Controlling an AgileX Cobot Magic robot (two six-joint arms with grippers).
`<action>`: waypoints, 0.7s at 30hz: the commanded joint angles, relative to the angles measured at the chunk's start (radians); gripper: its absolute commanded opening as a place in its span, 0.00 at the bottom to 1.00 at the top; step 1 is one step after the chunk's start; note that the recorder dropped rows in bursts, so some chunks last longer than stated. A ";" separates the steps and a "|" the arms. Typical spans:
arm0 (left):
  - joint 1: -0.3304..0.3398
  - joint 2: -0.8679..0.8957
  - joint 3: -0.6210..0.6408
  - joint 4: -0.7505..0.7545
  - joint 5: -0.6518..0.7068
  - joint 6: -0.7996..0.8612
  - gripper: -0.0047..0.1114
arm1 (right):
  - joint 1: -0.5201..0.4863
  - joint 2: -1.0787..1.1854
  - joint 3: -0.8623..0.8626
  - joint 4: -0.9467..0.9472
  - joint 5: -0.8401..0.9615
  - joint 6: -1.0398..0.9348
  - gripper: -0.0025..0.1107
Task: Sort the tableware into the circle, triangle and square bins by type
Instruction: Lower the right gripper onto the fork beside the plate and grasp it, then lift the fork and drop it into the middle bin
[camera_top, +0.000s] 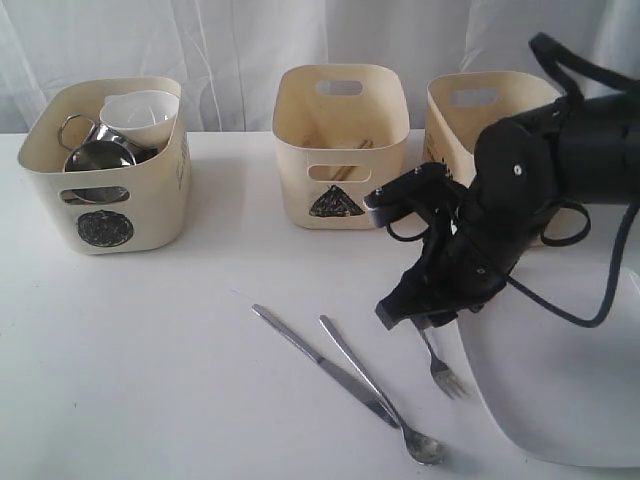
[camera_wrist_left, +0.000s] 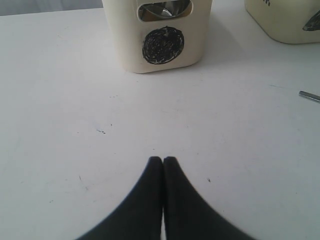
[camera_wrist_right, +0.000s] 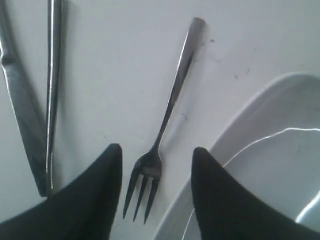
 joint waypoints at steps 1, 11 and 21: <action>0.003 -0.004 0.003 -0.010 0.001 -0.006 0.04 | 0.004 0.033 0.034 -0.005 -0.062 0.008 0.45; 0.003 -0.004 0.003 -0.010 0.001 -0.006 0.04 | 0.004 0.109 0.037 -0.005 -0.131 0.008 0.44; 0.003 -0.004 0.003 -0.010 0.001 -0.006 0.04 | 0.004 0.176 0.037 -0.005 -0.159 0.002 0.43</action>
